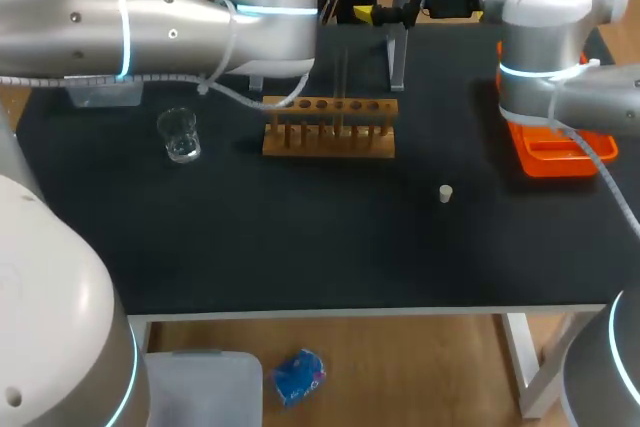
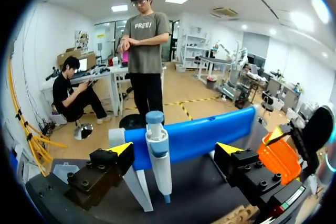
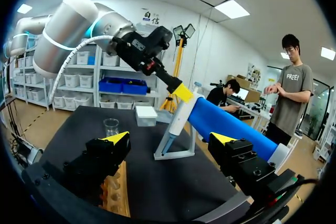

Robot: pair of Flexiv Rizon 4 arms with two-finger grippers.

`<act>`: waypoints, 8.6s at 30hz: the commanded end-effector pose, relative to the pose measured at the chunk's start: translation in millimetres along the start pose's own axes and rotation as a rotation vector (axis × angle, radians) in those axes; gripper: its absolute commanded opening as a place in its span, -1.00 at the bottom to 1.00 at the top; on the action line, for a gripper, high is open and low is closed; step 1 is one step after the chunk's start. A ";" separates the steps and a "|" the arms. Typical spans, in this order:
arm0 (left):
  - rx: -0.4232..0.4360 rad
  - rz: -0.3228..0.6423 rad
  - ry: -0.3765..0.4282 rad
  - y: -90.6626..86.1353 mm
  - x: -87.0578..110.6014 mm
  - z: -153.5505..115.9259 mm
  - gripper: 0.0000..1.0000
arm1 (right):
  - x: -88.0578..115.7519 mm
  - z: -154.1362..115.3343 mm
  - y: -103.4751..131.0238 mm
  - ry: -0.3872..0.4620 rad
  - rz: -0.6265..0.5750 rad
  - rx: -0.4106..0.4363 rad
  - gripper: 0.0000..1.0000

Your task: Invert the test tube, pick up the pipette, mount the tip to pipette, aspirate from beaker and dispense into the tube, eject the tip, return the pipette, and cap with the stopper.

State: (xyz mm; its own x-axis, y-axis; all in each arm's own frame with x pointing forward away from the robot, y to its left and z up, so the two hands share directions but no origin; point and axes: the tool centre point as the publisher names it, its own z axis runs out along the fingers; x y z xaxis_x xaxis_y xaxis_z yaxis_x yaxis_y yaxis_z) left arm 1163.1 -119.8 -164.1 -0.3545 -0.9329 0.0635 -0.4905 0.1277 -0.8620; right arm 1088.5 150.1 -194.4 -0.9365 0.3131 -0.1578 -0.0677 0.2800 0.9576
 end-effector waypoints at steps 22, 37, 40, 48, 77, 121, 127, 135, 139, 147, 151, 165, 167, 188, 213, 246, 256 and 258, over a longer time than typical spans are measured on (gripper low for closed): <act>0.311 0.588 0.555 49.6 -4.3 -105.8 1.00 | 19.0 -21.6 2.4 0.088 -0.010 -0.034 1.00; 0.270 0.615 0.570 55.7 -3.9 -108.7 1.00 | 58.9 -74.5 -19.7 0.150 -0.056 0.038 1.00; 0.270 0.615 0.570 55.7 -3.9 -108.7 1.00 | 58.9 -74.5 -19.7 0.150 -0.056 0.038 1.00; 0.261 0.628 0.583 56.6 -1.7 -111.0 1.00 | 60.8 -75.4 -26.3 0.156 -0.051 0.054 1.00; 0.116 0.713 0.783 120.8 54.8 -132.9 1.00 | 157.9 -140.4 -122.5 0.193 0.048 0.035 1.00; 0.121 0.646 0.742 137.3 66.7 -117.0 1.00 | 183.4 -159.0 -170.3 0.131 0.178 0.194 1.00; 0.121 0.646 0.742 137.3 66.7 -117.0 1.00 | 193.9 -165.0 -182.7 0.091 0.192 0.202 1.00; 0.121 0.646 0.742 137.3 66.7 -117.0 1.00 | 206.7 -169.2 -198.6 0.078 0.194 0.208 1.00; 0.121 0.646 0.742 137.3 66.7 -117.0 1.00 | 213.0 -171.0 -208.2 0.076 0.209 0.213 1.00; 0.121 0.646 0.742 137.3 66.7 -117.0 1.00 | 217.4 -165.0 -219.8 0.079 0.220 0.226 0.58; 0.121 0.646 0.742 137.3 66.7 -117.0 1.00 | 216.8 -160.0 -222.8 0.084 0.220 0.234 0.57; 0.121 0.646 0.742 137.3 66.7 -117.0 1.00 | 214.8 -149.5 -238.9 0.089 0.235 0.252 0.29; 0.121 0.646 0.742 137.3 66.7 -117.0 1.00 | 215.1 -149.4 -239.7 0.089 0.238 0.252 0.11; 0.121 0.646 0.742 137.3 66.7 -117.0 1.00 | 214.9 -145.5 -245.9 0.082 0.247 0.250 0.01; 0.121 0.646 0.742 137.3 66.7 -117.0 1.00 | 209.3 -146.6 -246.3 0.061 0.235 0.252 -1.00; 0.121 0.646 0.742 137.3 66.7 -117.0 1.00 | 185.5 -163.7 -66.3 0.034 0.202 0.219 -1.00; 0.121 0.646 0.742 137.3 66.7 -117.0 1.00 | 185.5 -163.7 -66.3 0.034 0.202 0.219 -1.00; 0.121 0.646 0.742 137.3 66.7 -117.0 1.00 | 185.5 -163.7 -66.3 0.034 0.202 0.219 -1.00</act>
State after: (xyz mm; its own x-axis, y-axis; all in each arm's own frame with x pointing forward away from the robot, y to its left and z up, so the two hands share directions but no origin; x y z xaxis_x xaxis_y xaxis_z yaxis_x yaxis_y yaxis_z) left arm 978.3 -124.8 -219.8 -0.9535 -0.2452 -0.1752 0.0441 0.4616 -0.8860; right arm 863.4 42.0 -248.3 -0.9342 0.3543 0.0417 0.1938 0.4058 0.8932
